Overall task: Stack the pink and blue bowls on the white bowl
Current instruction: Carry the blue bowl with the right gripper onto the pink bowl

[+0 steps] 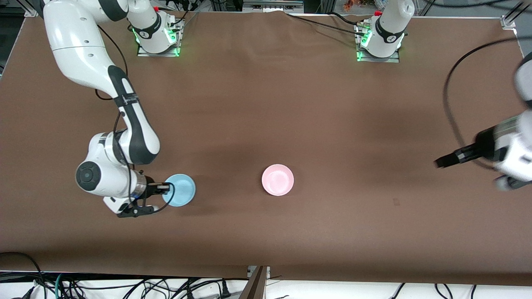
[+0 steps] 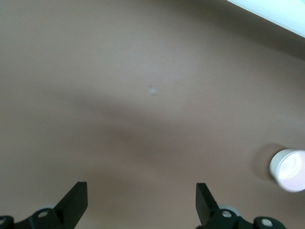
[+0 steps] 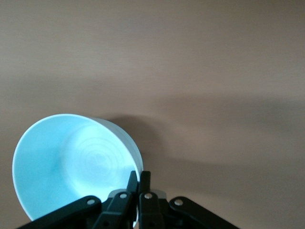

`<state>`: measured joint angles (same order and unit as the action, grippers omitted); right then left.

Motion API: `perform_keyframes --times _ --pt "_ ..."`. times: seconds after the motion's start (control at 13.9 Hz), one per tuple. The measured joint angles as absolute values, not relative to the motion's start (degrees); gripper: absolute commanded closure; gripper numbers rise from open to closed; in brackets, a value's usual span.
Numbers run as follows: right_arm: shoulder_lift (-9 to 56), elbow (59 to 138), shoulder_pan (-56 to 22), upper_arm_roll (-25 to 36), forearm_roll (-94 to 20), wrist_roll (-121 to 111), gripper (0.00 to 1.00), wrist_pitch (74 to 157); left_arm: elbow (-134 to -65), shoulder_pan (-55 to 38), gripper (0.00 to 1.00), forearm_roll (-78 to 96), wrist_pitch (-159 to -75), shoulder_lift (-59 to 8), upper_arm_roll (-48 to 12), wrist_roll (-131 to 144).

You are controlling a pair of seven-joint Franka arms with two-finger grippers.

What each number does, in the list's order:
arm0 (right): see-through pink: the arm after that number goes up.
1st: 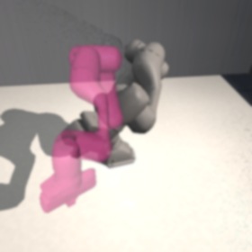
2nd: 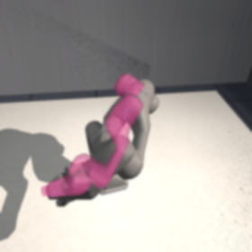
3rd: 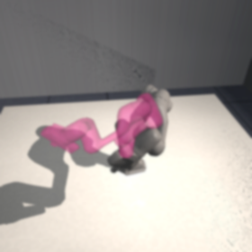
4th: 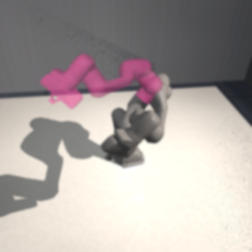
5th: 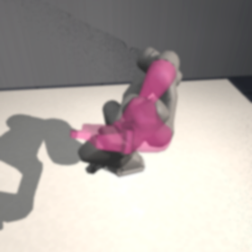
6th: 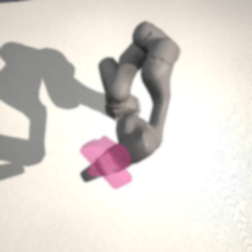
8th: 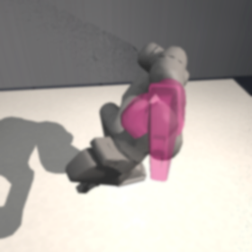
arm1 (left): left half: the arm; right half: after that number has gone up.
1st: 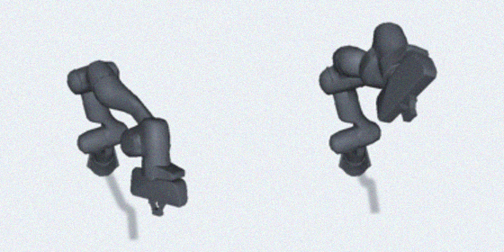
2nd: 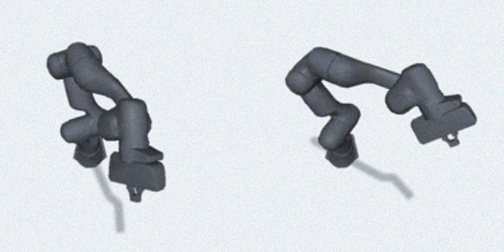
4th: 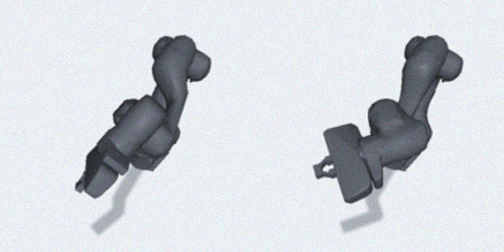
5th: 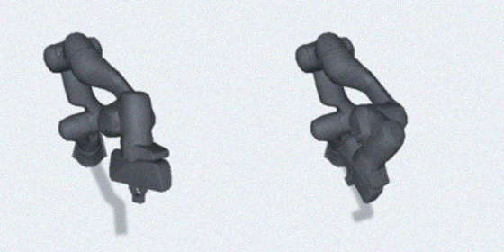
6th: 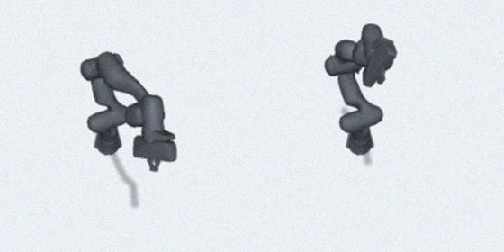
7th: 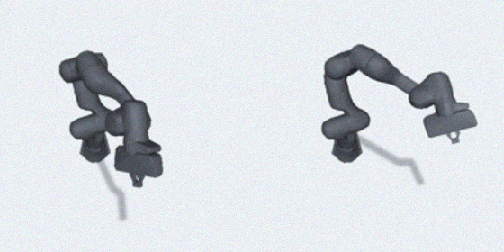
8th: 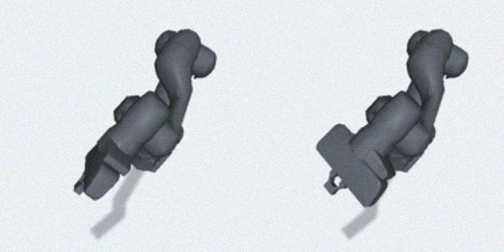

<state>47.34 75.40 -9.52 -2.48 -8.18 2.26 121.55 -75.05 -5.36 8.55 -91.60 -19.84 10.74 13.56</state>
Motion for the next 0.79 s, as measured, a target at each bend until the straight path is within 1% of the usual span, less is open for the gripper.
perform_keyframes --times 0.14,0.29,0.43,0.57,0.79 --pt "47.05 72.14 -12.94 -3.20 -8.18 9.75 1.00 118.58 -75.53 -3.23 0.00 5.86 -89.31 -16.55 10.48 7.35" --pt "46.76 69.45 -17.90 -3.33 -8.18 18.00 1.00 117.31 -75.95 -2.44 0.00 4.08 -86.58 -14.48 9.81 4.07" --pt "46.77 68.16 -22.69 -3.43 -8.18 25.68 1.00 117.32 -76.36 -0.63 0.00 3.59 -84.09 -13.26 5.75 3.57" --pt "46.87 67.72 -27.08 -3.44 -8.17 32.45 1.00 118.85 -76.62 0.12 0.00 2.53 -83.19 -12.96 2.55 3.66" --pt "47.95 67.61 -32.39 -3.33 -8.17 40.56 1.00 123.76 -77.10 0.15 0.00 2.25 -83.00 -13.32 1.84 3.66"
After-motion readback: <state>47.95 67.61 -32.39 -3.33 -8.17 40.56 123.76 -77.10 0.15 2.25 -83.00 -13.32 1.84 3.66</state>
